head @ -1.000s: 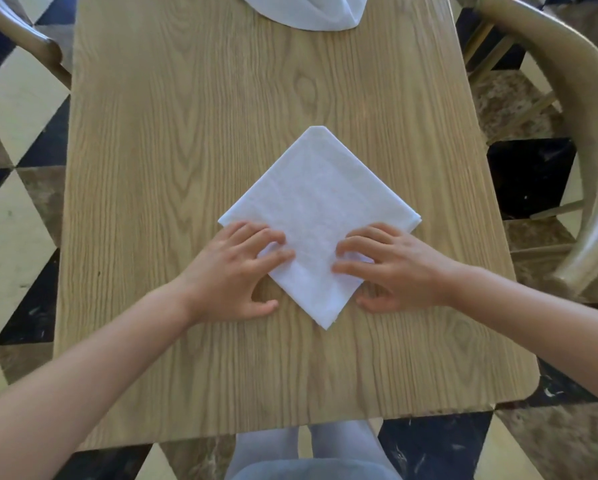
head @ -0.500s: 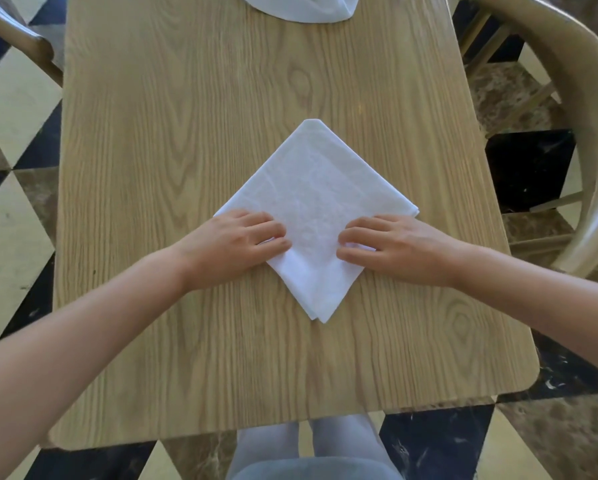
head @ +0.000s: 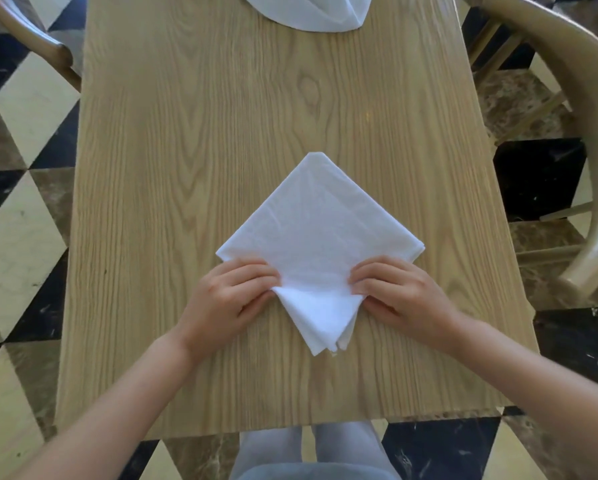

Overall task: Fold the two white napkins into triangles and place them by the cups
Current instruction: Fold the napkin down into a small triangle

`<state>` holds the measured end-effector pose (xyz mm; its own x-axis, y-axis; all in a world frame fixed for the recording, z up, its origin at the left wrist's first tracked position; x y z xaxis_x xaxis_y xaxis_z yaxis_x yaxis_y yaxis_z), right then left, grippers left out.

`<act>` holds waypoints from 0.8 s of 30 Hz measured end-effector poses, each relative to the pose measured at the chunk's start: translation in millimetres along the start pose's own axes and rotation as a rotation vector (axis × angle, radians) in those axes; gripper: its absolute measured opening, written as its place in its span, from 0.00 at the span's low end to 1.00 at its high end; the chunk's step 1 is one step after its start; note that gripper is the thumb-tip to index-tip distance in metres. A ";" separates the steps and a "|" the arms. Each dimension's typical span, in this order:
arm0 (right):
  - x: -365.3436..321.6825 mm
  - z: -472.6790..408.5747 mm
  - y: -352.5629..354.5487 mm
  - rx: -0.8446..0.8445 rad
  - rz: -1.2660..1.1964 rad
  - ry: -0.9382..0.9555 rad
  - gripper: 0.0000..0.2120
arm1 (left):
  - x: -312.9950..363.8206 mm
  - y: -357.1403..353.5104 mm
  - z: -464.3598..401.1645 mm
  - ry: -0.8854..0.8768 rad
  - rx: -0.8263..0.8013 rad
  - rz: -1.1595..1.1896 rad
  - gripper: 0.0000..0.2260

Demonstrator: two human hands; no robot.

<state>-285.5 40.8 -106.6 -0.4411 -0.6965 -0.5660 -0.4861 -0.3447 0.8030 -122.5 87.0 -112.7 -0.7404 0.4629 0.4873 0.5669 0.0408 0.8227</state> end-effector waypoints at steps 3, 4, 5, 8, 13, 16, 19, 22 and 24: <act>22.0 -1.6 4.2 0.072 -0.206 -0.252 0.11 | -17.4 5.2 8.9 0.267 0.108 0.169 0.10; 29.6 -4.8 8.4 0.123 -0.239 -0.332 0.11 | -22.1 8.5 6.4 0.335 0.147 0.185 0.11; 35.5 -9.5 13.8 0.178 -0.248 -0.389 0.12 | -25.6 12.7 1.5 0.387 0.184 0.182 0.11; 52.3 -30.5 28.9 0.277 -0.247 -0.511 0.11 | -32.8 22.2 -19.8 0.470 0.259 0.138 0.11; 77.6 -56.7 30.0 0.232 -0.103 -0.634 0.11 | -49.5 13.2 -38.4 0.554 0.225 -0.048 0.09; 86.2 -61.1 18.0 0.128 0.048 -0.684 0.12 | -54.5 7.7 -37.7 0.584 0.207 -0.156 0.08; 92.6 -65.4 10.5 0.059 0.110 -0.695 0.12 | -56.1 6.7 -39.4 0.605 0.210 -0.197 0.09; 89.6 -76.5 12.8 0.047 0.246 -0.624 0.14 | -60.4 7.4 -41.8 0.641 0.227 -0.190 0.08; 84.5 -83.8 14.5 0.049 0.338 -0.560 0.15 | -61.0 8.3 -42.4 0.650 0.239 -0.198 0.07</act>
<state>-266.6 -75.8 -127.2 -0.8951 -0.3241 -0.3063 -0.2799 -0.1265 0.9517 -88.0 21.5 -123.2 -0.8606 -0.1906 0.4723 0.4083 0.2962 0.8634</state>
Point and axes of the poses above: each hand's wrist, its own z-axis away from the middle knuckle, its own y-axis out of the back of the hand, x = y × z, the point moved 10 cm from there along -z, towards the middle knuckle, and after that the axes turned 7 degrees about -y, right-handed, at the moved point
